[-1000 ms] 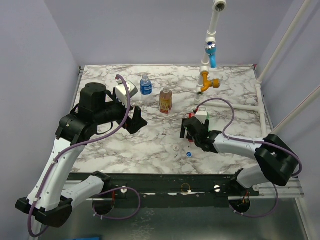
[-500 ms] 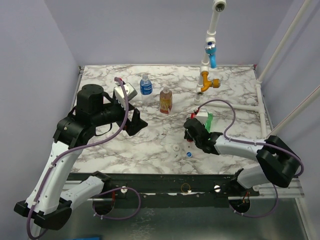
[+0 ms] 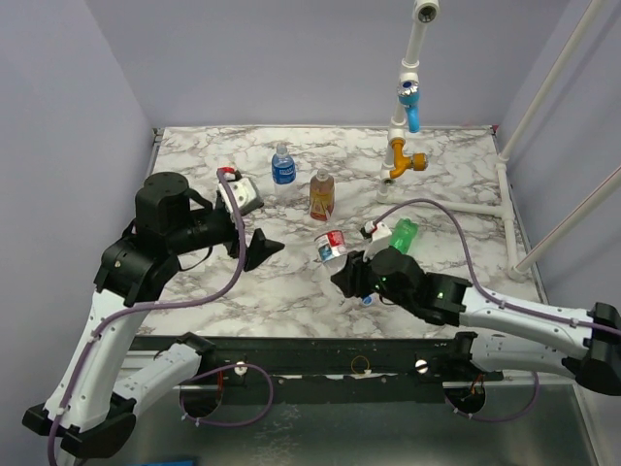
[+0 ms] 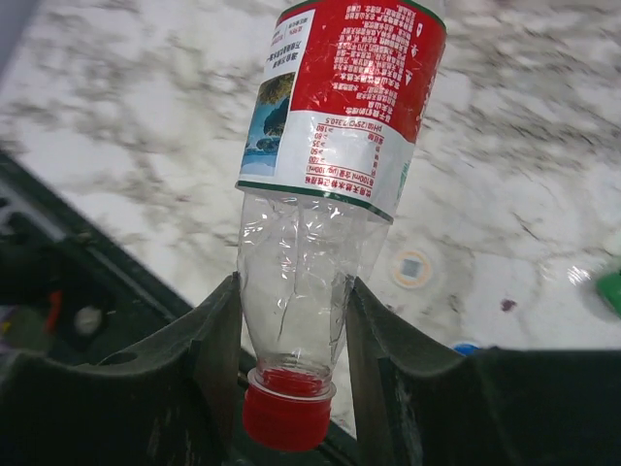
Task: Unscrew the bottle caps
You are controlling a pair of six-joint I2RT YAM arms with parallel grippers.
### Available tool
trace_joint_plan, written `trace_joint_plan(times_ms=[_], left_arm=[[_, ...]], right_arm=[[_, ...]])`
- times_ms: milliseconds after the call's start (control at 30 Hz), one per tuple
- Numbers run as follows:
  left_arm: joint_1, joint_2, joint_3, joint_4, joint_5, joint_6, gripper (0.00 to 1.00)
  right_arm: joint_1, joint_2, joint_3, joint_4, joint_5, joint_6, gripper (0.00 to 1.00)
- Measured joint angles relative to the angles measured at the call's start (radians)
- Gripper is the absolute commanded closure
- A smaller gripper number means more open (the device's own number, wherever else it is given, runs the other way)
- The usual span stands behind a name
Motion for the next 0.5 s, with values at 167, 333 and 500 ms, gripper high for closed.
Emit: trace_joint_plan(times_ms=[167,333,500], left_arm=[[0.0,-0.047,0.0,0.006,0.064,0.147,0.01],[0.0,-0.095,-0.009,0.011,0.142,0.336,0.01],[0.0,-0.147,-0.029,0.009,0.191,0.56,0.01]], right_arm=[[0.0,-0.066,0.165,-0.058,-0.219,-0.079,0.6],[0.0,0.013,0.397,-0.114,-0.395,-0.143,0.59],[0.0,0.151,0.614,-0.19,-0.473,-0.208,0.6]])
